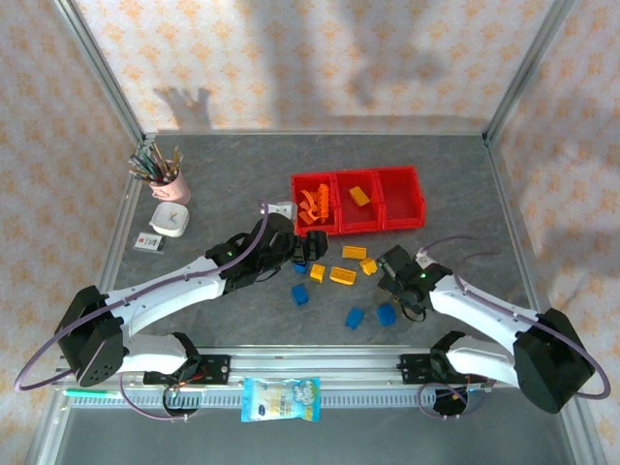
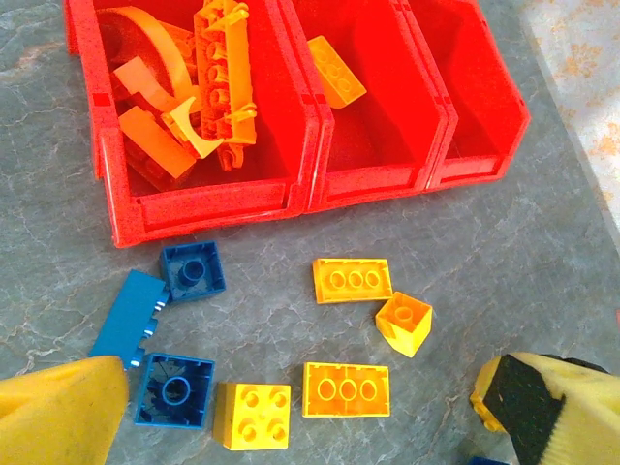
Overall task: Sort the legos into containers by color
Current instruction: Pick up the lego from the bottom-right of the table, then place the lego in the container.
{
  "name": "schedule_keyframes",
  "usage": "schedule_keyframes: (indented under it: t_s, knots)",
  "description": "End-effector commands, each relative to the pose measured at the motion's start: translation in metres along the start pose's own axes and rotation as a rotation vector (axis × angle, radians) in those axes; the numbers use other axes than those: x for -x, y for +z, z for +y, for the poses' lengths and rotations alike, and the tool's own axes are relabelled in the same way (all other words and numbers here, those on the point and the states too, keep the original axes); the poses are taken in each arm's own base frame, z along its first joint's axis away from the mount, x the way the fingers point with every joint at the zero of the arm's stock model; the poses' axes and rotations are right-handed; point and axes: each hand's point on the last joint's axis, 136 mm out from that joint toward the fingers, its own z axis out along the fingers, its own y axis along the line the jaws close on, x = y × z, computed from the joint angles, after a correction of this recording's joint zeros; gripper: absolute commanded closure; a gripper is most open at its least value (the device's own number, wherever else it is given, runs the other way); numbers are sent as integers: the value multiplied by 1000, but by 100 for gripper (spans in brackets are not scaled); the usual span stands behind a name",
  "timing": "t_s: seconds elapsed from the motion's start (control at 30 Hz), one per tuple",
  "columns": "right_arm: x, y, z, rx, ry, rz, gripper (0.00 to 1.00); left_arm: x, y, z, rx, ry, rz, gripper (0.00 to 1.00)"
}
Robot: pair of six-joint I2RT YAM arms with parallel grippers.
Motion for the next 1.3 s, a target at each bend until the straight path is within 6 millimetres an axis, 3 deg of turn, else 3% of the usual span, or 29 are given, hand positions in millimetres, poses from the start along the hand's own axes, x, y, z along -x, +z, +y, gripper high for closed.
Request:
schedule_keyframes:
  t_s: [0.0,0.13,0.37,0.67,0.83,1.03,1.27]
  knots:
    - [11,-1,20,62,5,-47,30,3,-2,1,20,15,-17,1]
    - [14,1,20,32,-35,-56,40,3,-2,3,28,9,-19,1]
    - [-1,12,8,13,-65,-5,49,3,-1,3,34,3,-17,1]
    - [8,6,23,31,-133,-23,70,5,-3,6,48,-5,-29,1]
    - [32,-16,57,97,-193,-84,74,13,-8,13,71,-34,-56,1]
    - [76,-50,121,183,-302,-188,74,28,-19,22,87,-69,-100,1]
    - [106,-58,200,303,-423,-239,73,44,-31,43,131,-118,-157,1]
